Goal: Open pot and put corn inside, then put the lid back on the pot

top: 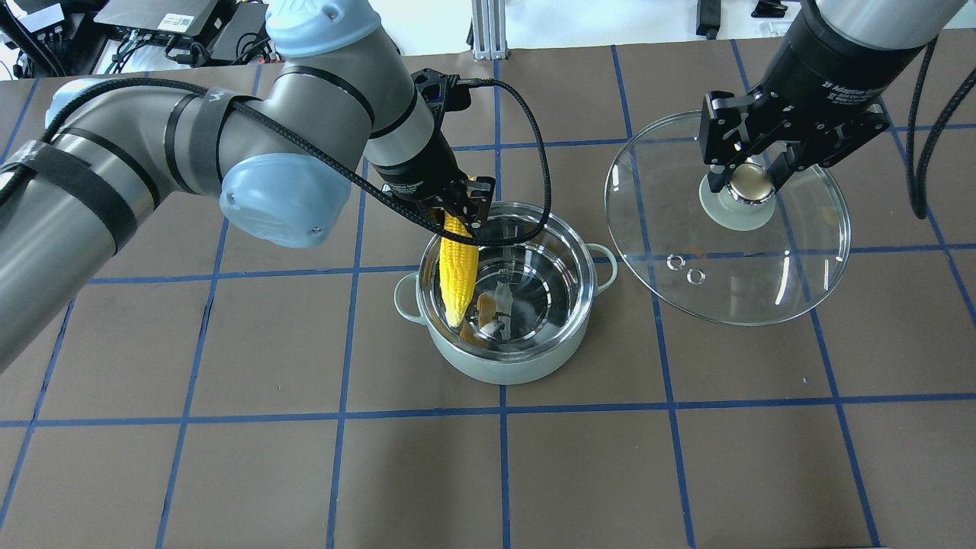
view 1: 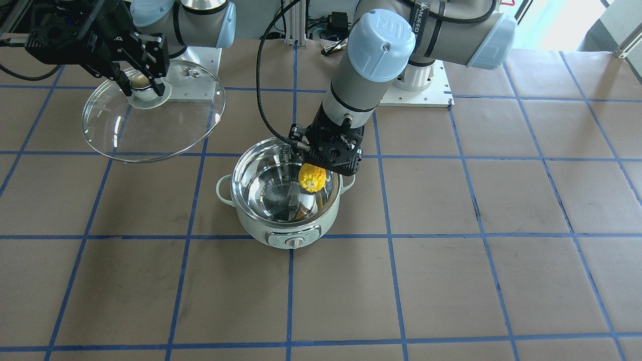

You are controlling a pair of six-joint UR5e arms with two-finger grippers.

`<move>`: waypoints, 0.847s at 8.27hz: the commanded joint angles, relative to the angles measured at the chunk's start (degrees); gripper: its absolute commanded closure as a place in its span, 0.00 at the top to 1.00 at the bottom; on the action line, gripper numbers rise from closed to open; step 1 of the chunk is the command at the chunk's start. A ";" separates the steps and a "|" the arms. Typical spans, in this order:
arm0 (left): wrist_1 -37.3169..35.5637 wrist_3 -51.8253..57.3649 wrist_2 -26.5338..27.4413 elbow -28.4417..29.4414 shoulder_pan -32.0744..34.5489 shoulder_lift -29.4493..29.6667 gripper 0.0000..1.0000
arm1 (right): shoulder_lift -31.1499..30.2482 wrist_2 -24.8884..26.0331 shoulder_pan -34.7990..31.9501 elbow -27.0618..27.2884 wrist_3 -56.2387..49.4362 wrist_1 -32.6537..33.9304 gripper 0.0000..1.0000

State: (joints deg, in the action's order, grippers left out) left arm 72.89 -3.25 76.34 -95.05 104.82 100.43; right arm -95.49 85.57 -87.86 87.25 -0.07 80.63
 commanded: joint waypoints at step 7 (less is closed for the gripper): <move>-7.42 -0.26 -3.21 -0.22 0.74 8.29 1.00 | -0.05 -0.14 -0.03 0.21 -0.11 -0.48 0.32</move>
State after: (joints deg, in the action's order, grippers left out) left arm 65.27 -3.47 72.73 -95.18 105.45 108.40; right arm -95.54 85.57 -87.89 87.41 -0.18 80.19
